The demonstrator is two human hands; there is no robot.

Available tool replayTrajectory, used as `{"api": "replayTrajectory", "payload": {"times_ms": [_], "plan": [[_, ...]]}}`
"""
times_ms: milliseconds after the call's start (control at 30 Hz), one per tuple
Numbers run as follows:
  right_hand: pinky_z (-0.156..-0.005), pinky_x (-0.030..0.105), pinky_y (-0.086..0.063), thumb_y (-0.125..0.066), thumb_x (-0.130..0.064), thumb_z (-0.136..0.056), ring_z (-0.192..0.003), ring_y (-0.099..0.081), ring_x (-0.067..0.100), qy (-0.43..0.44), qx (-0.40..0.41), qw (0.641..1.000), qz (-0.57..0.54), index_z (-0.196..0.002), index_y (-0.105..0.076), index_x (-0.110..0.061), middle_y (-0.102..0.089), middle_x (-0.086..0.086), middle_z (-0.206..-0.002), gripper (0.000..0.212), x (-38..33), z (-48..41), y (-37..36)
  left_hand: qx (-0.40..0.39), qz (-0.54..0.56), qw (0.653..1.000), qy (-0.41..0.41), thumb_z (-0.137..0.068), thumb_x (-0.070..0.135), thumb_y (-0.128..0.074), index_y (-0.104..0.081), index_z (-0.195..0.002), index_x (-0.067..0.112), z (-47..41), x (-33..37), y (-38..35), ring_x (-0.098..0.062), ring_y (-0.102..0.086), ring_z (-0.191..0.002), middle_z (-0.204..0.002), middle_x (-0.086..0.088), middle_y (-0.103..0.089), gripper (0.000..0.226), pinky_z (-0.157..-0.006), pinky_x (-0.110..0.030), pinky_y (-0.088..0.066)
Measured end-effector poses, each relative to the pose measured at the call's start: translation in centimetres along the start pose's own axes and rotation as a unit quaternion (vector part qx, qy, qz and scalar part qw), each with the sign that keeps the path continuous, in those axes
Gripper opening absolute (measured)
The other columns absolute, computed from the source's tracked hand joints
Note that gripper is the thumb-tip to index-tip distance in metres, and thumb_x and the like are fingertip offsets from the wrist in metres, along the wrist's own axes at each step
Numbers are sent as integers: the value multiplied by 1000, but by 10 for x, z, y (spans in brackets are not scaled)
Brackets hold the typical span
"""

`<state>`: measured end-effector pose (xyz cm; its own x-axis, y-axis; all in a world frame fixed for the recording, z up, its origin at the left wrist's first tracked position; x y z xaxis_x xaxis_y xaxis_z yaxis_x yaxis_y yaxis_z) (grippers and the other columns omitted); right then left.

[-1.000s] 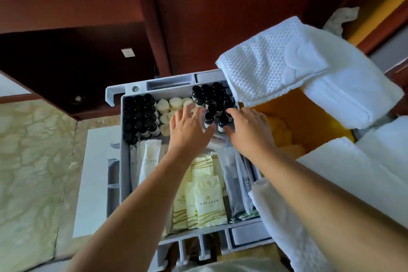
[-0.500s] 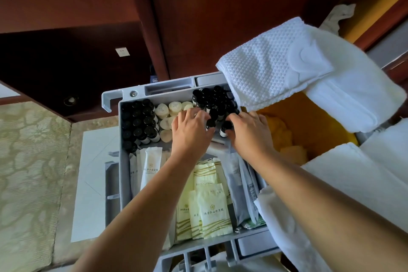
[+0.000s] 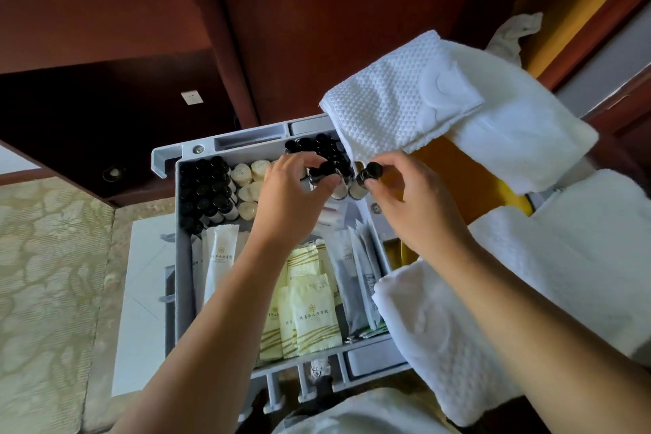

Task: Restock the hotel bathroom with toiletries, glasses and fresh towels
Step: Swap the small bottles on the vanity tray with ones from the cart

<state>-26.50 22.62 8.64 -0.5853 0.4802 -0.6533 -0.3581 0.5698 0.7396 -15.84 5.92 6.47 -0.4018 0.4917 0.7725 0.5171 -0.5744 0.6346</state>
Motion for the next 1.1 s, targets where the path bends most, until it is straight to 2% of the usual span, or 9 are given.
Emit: {"api": "replayTrajectory", "payload": {"times_ms": [67,167,233,300,433,533,733,933,1100], "plan": [[-72,2,-46,-70,-28,-98,-95,-63,7,-11,10,999,-30,-122,-66,-19,-70,-9,-113,26,-3,15,13,-4,28,1000,11,-94,44,-72,-65,-121,34,18,13,5,-3,-56,-120,-122,20,-61,30,-94,-18,-42],[-72,7,-48,-72,-27,-97,-84,-64,2,-14,26,996,-85,-120,-68,-18,-71,-11,-105,25,-6,39,29,-21,95,995,27,-94,41,-72,-63,-112,39,50,32,7,5,-63,-107,-110,25,-68,20,-89,-12,-48],[-73,14,-52,-71,-26,-97,-84,-66,3,-10,25,993,-116,-119,-69,-20,-71,-15,-101,23,-6,59,39,-25,139,990,23,-94,36,-73,-66,-107,37,72,44,6,7,-67,-100,-102,21,-73,15,-88,-14,-53],[-73,12,-52,-71,-27,-97,-88,-67,4,-10,21,989,-147,-119,-70,-22,-72,-18,-102,23,-5,82,50,-33,157,987,19,-94,34,-73,-65,-105,39,94,56,3,6,-68,-97,-100,21,-75,14,-86,-12,-53],[-70,10,-51,-68,-35,-97,-91,-69,0,-30,-4,980,-196,-119,-69,-31,-73,-22,-103,22,6,125,71,-49,182,982,29,-94,34,-72,-69,-108,35,140,75,-13,0,-71,-98,-101,18,-76,14,-88,-20,-57],[-71,13,-53,-68,-36,-97,-91,-70,1,-29,-22,976,-216,-117,-71,-31,-73,-23,-102,21,19,153,87,-58,180,982,27,-96,33,-72,-70,-112,30,173,88,-26,-3,-72,-100,-103,16,-77,17,-89,-21,-57],[-72,12,-53,-70,-40,-94,-92,-69,1,-28,-53,975,-213,-114,-71,-35,-73,-23,-103,20,49,211,113,-51,193,979,41,-96,29,-72,-72,-110,27,241,110,-56,-2,-71,-98,-99,15,-76,13,-84,-15,-53],[-71,7,-49,-73,-42,-92,-91,-66,-5,-37,-81,975,-203,-115,-73,-32,-72,-22,-100,25,71,265,122,-31,212,974,75,-94,29,-76,-73,-107,31,312,117,-80,-6,-71,-106,-104,13,-77,13,-95,-31,-55],[-72,11,-53,-74,-43,-92,-93,-67,-4,-35,-131,965,-226,-109,-72,-38,-73,-22,-96,18,62,293,113,10,186,979,84,-95,28,-74,-72,-109,32,363,117,-74,-3,-70,-105,-106,18,-75,14,-85,-19,-56]]}}
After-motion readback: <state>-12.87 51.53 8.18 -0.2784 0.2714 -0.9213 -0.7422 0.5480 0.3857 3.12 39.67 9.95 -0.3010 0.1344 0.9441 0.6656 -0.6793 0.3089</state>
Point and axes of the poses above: each hand's wrist, its own z-axis away from the middle knuckle, its own y-axis out of the back of the hand, x = y × z, the point moved 2 cm from there along -z, towards the middle knuckle
